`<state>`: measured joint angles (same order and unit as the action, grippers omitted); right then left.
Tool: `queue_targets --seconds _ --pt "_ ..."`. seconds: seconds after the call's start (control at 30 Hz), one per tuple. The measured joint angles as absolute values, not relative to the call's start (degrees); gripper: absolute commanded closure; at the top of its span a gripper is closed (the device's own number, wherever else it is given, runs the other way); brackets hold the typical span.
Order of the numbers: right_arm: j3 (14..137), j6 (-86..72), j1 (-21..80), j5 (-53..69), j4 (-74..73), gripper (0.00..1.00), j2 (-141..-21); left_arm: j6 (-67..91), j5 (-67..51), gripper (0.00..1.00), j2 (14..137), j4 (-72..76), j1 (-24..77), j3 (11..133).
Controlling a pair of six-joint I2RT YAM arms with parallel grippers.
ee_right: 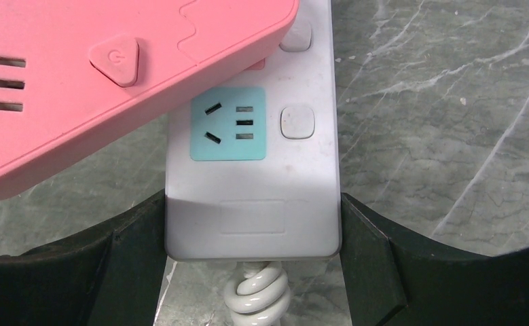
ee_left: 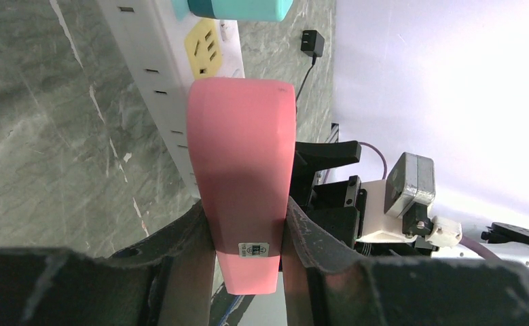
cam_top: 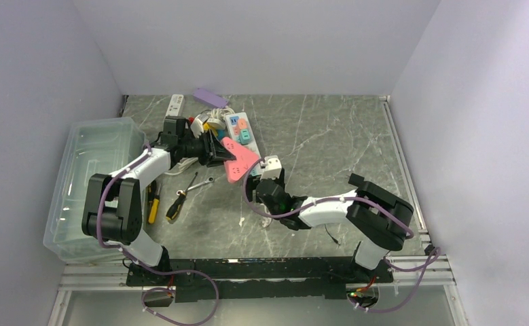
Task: Pull the plug off the socket
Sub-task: Remove the plug from the socket.
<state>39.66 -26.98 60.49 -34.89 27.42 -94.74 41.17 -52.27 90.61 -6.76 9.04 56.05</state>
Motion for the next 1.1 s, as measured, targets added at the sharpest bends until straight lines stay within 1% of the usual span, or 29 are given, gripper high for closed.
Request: queue_targets --seconds 0.13,0.43,0.6,0.77,1.0,1.1 --pt "39.6 -27.2 60.0 -34.5 27.4 1.00 -94.7 41.2 -52.3 1.00 90.6 -6.7 9.0 56.0" --pt "36.8 -30.8 52.4 -18.3 28.6 1.00 -93.5 35.7 -47.7 1.00 90.1 -8.2 12.5 56.5" --pt "35.9 -32.0 50.9 -14.8 29.0 1.00 -92.9 33.9 -47.2 1.00 90.1 -9.1 13.4 57.1" --pt "35.9 -30.6 53.0 -18.2 29.0 1.00 -92.7 34.9 -48.1 1.00 90.1 -9.2 12.8 57.1" --pt "38.8 -26.6 59.9 -32.3 26.5 1.00 -93.4 38.3 -52.4 1.00 90.6 -9.2 9.9 57.0" --pt "39.7 -25.5 61.5 -35.8 26.0 1.00 -94.1 38.9 -53.7 1.00 90.7 -8.8 9.0 56.5"
